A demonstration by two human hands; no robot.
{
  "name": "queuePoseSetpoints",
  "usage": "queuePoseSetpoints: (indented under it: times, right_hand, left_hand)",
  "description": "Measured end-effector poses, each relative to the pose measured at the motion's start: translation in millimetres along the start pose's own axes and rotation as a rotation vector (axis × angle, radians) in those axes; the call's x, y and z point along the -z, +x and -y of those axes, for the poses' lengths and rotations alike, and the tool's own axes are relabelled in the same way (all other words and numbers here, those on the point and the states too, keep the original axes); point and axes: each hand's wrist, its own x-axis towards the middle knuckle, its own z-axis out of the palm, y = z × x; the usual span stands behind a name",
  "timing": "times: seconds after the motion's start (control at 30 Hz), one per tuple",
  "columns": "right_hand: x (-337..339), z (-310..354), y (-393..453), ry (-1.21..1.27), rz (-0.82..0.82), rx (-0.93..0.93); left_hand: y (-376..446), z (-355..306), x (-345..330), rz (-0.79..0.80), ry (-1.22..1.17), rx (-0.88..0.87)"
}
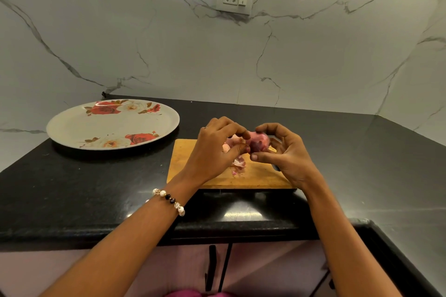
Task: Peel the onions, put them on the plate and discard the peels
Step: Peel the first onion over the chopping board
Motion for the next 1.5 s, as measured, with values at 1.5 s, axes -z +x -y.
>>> queuePoseSetpoints:
  times: [1.5]
  right_hand:
    - [-0.4, -6.0, 1.3, -0.005, 0.011, -0.081]
  left_hand:
    - [-0.8, 8.3, 2.2, 0.013, 0.108, -0.070]
